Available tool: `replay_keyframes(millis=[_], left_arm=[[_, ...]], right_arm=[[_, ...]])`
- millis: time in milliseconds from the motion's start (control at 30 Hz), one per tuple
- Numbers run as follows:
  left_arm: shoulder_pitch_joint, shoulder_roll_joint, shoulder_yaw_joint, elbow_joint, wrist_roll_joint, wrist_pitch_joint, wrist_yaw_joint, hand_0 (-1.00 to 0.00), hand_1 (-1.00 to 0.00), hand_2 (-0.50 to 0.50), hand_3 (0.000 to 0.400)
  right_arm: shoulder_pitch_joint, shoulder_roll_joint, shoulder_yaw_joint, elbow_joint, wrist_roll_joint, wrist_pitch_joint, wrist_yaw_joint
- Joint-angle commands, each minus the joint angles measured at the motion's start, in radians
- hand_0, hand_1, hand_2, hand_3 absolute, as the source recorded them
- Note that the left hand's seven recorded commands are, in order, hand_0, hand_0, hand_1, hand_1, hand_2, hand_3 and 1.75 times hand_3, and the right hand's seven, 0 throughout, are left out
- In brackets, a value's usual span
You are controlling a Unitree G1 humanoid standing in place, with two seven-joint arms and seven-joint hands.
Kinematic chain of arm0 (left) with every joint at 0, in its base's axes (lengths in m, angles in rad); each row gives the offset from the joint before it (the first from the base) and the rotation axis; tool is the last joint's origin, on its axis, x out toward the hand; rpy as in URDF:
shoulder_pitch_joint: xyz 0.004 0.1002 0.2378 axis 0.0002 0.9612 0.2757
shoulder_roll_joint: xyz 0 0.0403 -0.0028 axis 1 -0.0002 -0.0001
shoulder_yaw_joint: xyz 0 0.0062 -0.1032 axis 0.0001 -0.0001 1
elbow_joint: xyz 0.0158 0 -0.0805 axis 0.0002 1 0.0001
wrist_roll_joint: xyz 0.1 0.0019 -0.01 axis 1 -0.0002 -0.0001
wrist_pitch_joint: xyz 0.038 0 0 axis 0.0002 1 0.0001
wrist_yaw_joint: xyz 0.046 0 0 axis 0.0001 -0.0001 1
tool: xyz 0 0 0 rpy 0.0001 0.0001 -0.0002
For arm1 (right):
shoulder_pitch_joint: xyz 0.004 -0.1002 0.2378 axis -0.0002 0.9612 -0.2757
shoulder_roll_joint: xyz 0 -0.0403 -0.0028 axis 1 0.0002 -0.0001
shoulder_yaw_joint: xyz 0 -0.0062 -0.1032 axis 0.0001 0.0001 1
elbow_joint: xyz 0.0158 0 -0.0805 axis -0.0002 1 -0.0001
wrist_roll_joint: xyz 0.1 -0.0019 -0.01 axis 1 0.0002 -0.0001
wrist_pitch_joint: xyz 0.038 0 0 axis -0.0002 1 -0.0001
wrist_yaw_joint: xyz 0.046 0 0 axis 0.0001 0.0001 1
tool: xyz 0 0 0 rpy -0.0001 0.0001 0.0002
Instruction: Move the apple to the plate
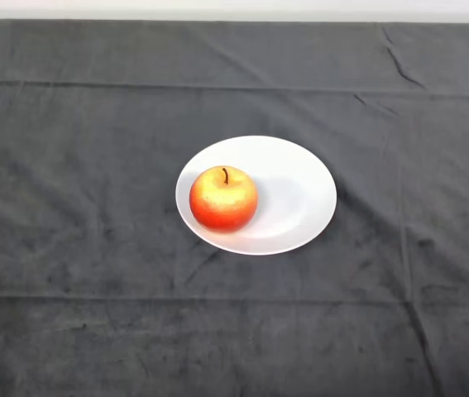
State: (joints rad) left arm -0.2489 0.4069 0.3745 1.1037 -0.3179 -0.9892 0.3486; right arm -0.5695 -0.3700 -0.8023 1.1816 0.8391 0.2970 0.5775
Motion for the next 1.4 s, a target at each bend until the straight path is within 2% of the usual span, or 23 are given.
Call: replay_keyframes(millis=[33, 867, 1400], left_arm=[[-0.024, 0.003, 0.011, 0.041, 0.001, -0.03, -0.012, 0.0, 0.0, 0.0, 0.0], [-0.046, 0.005, 0.033, 0.091, 0.007, -0.042, -0.061, 0.0, 0.0, 0.0, 0.0], [-0.051, 0.002, 0.041, 0.101, 0.017, -0.047, -0.069, 0.0, 0.0, 0.0, 0.0]], right_arm=[[-0.014, -0.021, -0.0141, 0.025, -0.0032, -0.003, -0.0023], [-0.016, -0.022, -0.0152, 0.03, -0.0039, -0.005, 0.0008], [-0.017, -0.023, -0.0156, 0.032, -0.0045, -0.005, 0.0018]])
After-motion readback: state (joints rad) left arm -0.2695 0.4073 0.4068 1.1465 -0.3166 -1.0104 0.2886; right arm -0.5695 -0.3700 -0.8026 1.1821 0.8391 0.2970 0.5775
